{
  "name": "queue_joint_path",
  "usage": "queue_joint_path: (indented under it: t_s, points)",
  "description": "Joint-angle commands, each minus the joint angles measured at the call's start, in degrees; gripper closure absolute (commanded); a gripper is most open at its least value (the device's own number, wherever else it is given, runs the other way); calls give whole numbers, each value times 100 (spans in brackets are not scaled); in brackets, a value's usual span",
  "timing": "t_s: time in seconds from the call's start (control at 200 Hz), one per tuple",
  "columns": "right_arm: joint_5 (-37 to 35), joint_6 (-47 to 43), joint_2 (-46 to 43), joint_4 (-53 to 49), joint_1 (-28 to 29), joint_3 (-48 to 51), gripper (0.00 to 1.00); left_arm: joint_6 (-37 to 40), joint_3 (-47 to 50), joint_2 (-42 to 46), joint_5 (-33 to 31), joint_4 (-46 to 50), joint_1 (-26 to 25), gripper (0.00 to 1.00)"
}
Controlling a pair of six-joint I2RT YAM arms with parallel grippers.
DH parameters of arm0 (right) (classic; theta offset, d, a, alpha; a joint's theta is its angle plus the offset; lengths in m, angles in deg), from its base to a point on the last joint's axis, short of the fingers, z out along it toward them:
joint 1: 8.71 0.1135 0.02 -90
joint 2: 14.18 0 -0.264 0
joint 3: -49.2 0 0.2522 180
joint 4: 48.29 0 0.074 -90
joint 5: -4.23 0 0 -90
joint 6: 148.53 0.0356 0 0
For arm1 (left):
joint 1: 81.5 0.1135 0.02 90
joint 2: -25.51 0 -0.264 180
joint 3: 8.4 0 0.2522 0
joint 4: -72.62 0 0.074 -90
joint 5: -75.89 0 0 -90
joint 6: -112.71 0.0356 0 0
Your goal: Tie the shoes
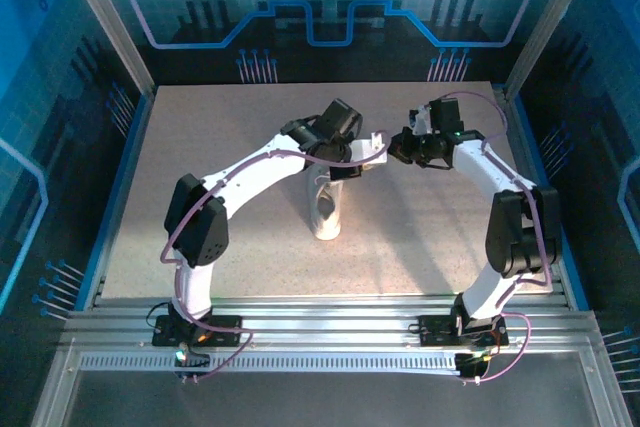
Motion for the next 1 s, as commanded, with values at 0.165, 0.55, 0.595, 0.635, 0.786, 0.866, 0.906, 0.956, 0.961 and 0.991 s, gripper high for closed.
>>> queue_joint_path:
  t_s: [0.165,0.55,0.595,0.635,0.786,0.866,0.906,0.956,0.961,0.991]
  points:
    - [-14,103,170,-141,184,-315,100,509,388,-106,-140,-555,-234,100]
    - [-194,-15,368,-198,402,-150,100,-144,177,179,546,269,476,49]
    - [-229,-38,376,-221,435,-166,100,-167,170,186,660,493,595,49]
    - [-237,-51,380,-256,456,-185,100,-194,128,149,764,698,710,50]
    - [-323,-201,371,-357,527,-221,100,26,43,-43,682,1284,826,49]
    - [-376,-235,354,-390,545,-197,100,122,230,-6,592,1118,811,49]
    - [-371,-231,352,-374,543,-179,100,138,245,-39,533,1096,796,49]
    - [-366,-222,362,-373,556,-176,100,143,197,-109,429,1124,769,49]
    - [-366,-226,366,-374,560,-176,100,148,190,-116,420,1132,767,49]
    - [-358,-231,379,-378,563,-185,100,149,148,-172,373,1167,756,49]
